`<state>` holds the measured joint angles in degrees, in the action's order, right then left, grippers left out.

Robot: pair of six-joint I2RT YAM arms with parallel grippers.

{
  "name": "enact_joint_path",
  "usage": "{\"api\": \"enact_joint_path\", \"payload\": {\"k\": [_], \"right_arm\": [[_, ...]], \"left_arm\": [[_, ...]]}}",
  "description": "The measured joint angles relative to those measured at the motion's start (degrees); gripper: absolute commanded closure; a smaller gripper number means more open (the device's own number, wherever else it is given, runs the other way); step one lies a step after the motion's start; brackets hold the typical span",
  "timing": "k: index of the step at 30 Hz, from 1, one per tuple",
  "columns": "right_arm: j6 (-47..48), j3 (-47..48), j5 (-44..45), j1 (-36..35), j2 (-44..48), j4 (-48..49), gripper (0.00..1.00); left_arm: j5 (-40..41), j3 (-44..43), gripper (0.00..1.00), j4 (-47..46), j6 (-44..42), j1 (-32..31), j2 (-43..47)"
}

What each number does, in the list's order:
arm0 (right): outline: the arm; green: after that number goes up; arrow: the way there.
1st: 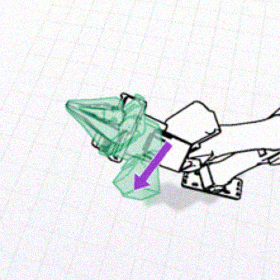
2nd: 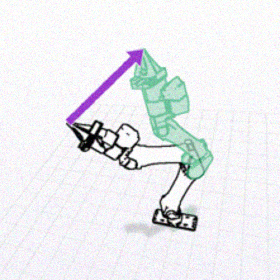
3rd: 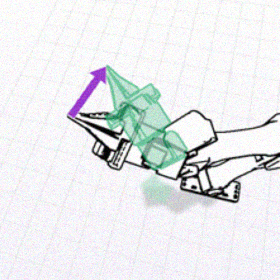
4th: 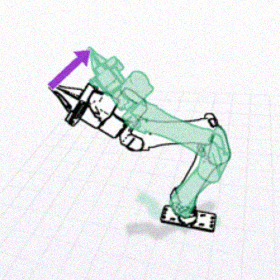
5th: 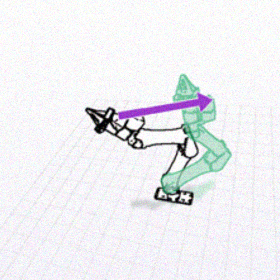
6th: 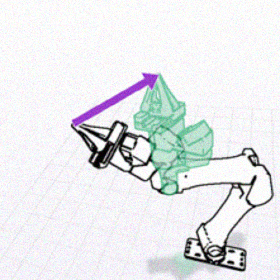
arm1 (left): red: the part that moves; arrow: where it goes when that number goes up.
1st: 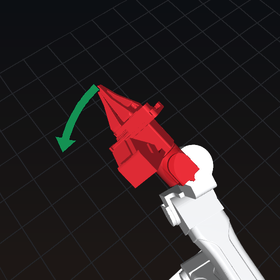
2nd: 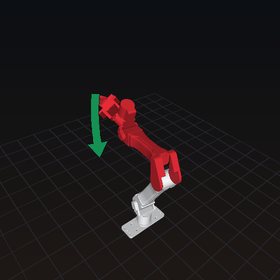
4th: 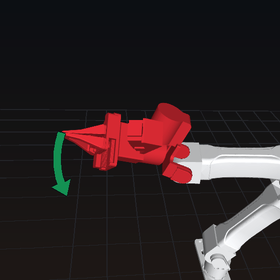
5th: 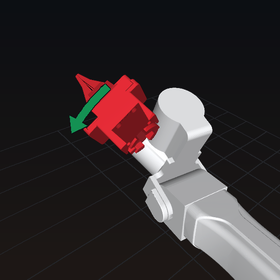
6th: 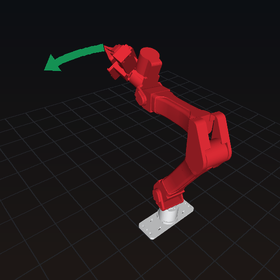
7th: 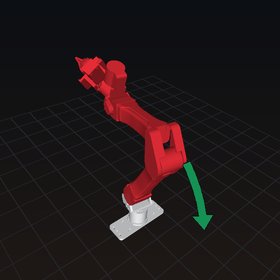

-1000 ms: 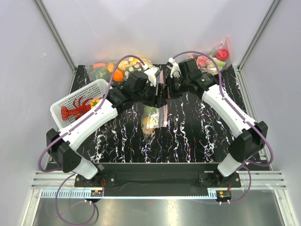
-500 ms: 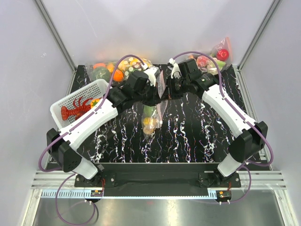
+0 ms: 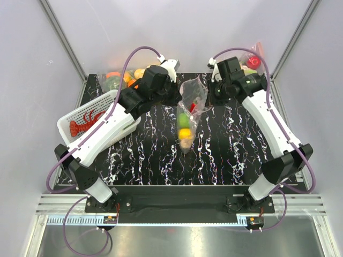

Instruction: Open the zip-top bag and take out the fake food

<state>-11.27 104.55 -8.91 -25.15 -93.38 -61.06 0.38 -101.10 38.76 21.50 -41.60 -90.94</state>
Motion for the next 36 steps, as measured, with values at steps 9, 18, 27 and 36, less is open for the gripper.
{"api": "enact_joint_path", "payload": {"k": [9, 18, 27, 36], "right_arm": [[3.15, 12.20, 4.66, 0.55, -0.02, -6.60, 1.00], [0.48, 0.57, -2.93, -0.59, -1.11, -1.70, 1.00], [-2.01, -4.83, -8.46, -2.12, -2.10, 3.52, 1.00], [-2.80, -4.90, -10.27, -3.17, -3.37, 5.75, 1.00]], "left_arm": [[5.27, 0.48, 1.00, 4.55, -1.03, 0.15, 0.15], [8.09, 11.19, 1.00, 5.79, -1.05, 0.17, 0.98], [9.81, 14.47, 0.36, 6.03, -3.02, 0.37, 2.89], [6.34, 14.49, 0.35, -1.57, -3.52, 0.44, 12.50]]}}
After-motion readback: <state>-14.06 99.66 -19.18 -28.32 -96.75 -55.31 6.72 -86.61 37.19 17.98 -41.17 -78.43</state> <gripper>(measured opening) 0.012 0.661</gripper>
